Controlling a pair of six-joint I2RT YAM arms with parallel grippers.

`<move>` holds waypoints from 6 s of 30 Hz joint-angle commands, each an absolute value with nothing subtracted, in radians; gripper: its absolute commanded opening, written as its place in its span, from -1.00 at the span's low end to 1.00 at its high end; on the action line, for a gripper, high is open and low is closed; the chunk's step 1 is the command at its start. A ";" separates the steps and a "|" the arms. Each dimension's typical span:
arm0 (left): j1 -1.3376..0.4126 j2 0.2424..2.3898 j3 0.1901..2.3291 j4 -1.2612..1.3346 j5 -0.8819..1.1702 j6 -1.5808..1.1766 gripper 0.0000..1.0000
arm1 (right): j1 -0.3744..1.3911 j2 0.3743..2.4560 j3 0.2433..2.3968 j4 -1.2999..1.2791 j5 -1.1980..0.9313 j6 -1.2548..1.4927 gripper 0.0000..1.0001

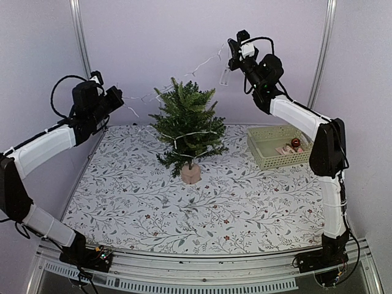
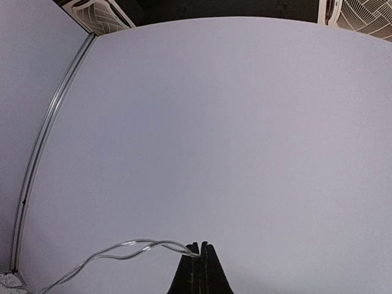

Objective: Decorate the small christmas tree

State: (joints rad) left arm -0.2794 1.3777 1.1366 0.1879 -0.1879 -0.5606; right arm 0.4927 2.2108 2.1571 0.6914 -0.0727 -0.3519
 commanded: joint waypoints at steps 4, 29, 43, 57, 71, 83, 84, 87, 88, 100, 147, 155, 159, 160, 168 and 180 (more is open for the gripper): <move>-0.289 1.482 1.211 0.266 -0.054 -0.555 -1.00 | 0.428 2.241 2.086 0.675 -0.015 -0.323 -1.00; -0.379 1.741 1.465 0.229 0.191 -0.450 -0.41 | 0.225 1.706 1.321 0.793 0.092 -0.284 -1.00; -0.378 1.570 1.358 0.204 0.097 -0.403 0.42 | 0.225 1.389 1.049 0.636 -0.070 -0.183 -1.00; -0.470 1.370 1.262 0.144 0.019 -0.251 0.53 | 0.327 1.104 0.929 0.290 -0.298 -0.089 -1.00; -0.756 1.093 0.956 0.232 0.003 0.015 0.39 | 0.641 1.042 0.855 0.278 -0.551 0.108 -1.00; -1.039 1.006 0.680 0.395 0.053 0.121 0.22 | 0.860 1.179 0.812 0.594 -0.543 0.312 -1.00; -1.056 1.021 0.676 0.413 0.048 0.130 0.21 | 0.877 1.195 0.810 0.627 -0.532 0.323 -1.00; -1.096 1.074 0.666 0.468 0.041 0.131 0.18 | 0.910 1.241 0.814 0.696 -0.520 0.342 -1.00; -1.104 1.091 0.668 0.485 0.040 0.130 0.17 | 0.919 1.256 0.817 0.716 -0.519 0.357 -1.00; -1.149 1.194 0.675 0.658 0.073 0.134 -0.20 | 0.979 1.357 0.827 0.829 -0.504 0.415 -1.00; -0.765 0.920 0.700 0.054 -0.314 -0.121 -1.00 | 0.913 1.331 0.799 0.842 -0.453 0.379 0.29; -0.689 0.971 0.764 0.102 -0.271 -0.057 -1.00 | 0.870 1.261 0.780 0.776 -0.433 0.340 0.29; -0.675 0.998 0.828 0.098 -0.269 -0.004 -1.00 | 0.864 1.244 0.778 0.756 -0.427 0.327 0.30; -0.674 1.006 0.845 0.093 -0.269 -0.002 -1.00 | 0.862 1.242 0.776 0.755 -0.426 0.326 0.30; -0.652 1.100 0.935 0.075 -0.245 0.069 -1.00 | 0.856 1.234 0.769 0.749 -0.425 0.328 0.30; -0.608 1.154 0.882 0.052 -0.163 -0.009 -1.00 | 0.850 1.216 0.752 0.735 -0.414 0.318 0.31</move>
